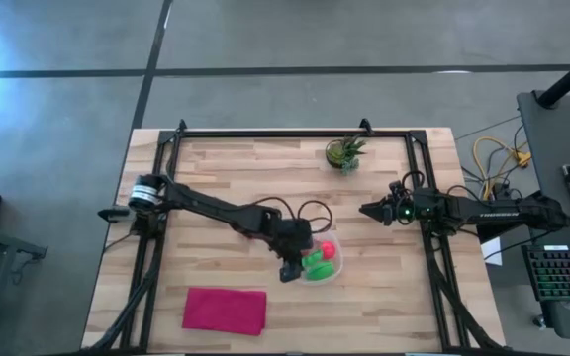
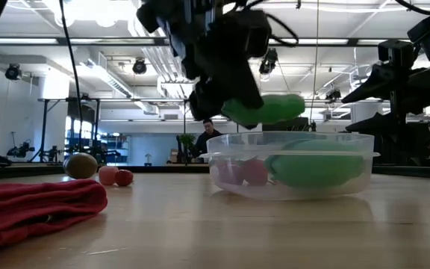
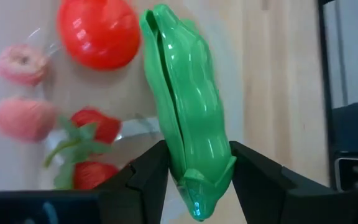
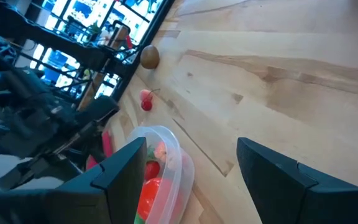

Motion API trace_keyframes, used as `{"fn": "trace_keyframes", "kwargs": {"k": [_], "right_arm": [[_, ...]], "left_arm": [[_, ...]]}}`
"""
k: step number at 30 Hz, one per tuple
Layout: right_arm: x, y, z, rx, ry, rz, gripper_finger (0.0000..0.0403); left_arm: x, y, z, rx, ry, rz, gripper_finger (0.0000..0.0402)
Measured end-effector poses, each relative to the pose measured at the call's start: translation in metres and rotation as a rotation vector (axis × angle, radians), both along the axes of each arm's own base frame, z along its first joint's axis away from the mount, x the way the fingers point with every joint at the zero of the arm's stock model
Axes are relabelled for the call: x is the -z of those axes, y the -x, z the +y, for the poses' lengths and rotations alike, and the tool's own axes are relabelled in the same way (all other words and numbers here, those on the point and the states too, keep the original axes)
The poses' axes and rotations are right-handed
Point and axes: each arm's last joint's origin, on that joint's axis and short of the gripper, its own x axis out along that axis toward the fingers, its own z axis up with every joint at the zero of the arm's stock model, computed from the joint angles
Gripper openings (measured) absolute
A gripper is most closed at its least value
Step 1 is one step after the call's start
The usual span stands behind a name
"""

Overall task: Pick and placing Produce into tupperware
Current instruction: Put the green pea into the container, then put the cherry into the container

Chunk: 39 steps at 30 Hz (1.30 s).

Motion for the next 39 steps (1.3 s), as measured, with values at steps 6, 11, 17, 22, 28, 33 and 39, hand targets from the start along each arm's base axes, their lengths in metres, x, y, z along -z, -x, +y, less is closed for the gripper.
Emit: {"fn": "trace_keyframes", "kwargs": {"k": [6,11,17,22,28,33,39], "right_arm": [[0.000,0.000,0.000,0.000,0.001,0.001,0.0242],[0.000,0.000,0.000,0.000,0.001,0.001,0.0242],[0.000,0.000,0.000,-0.001,0.004,0.001,0.0242],[0.000,0.000,0.000,-0.003,0.008,0.002,0.0242],[0.000,0.000,0.000,-0.011,0.030,0.010,0.0242],[0.001,0.000,0.001,-0.034,0.020,0.015,0.0242],[0.001,0.000,0.001,-0.058,0.017,0.017,0.0242]], "left_arm": [[-0.006,-0.003,-0.002,-0.030,-0.037,-0.027,0.0191],[-0.006,-0.003,-0.001,-0.058,-0.077,-0.035,0.0260],[-0.027,0.021,0.006,-0.038,-0.116,0.065,0.0287],[-0.043,0.072,0.020,0.084,-0.428,0.273,0.0287],[-0.034,0.105,0.029,0.362,-0.691,0.217,0.0287],[-0.006,0.117,0.029,0.448,-0.653,0.202,0.0287],[0.019,0.118,0.031,0.436,-0.670,0.211,0.0287]]}}
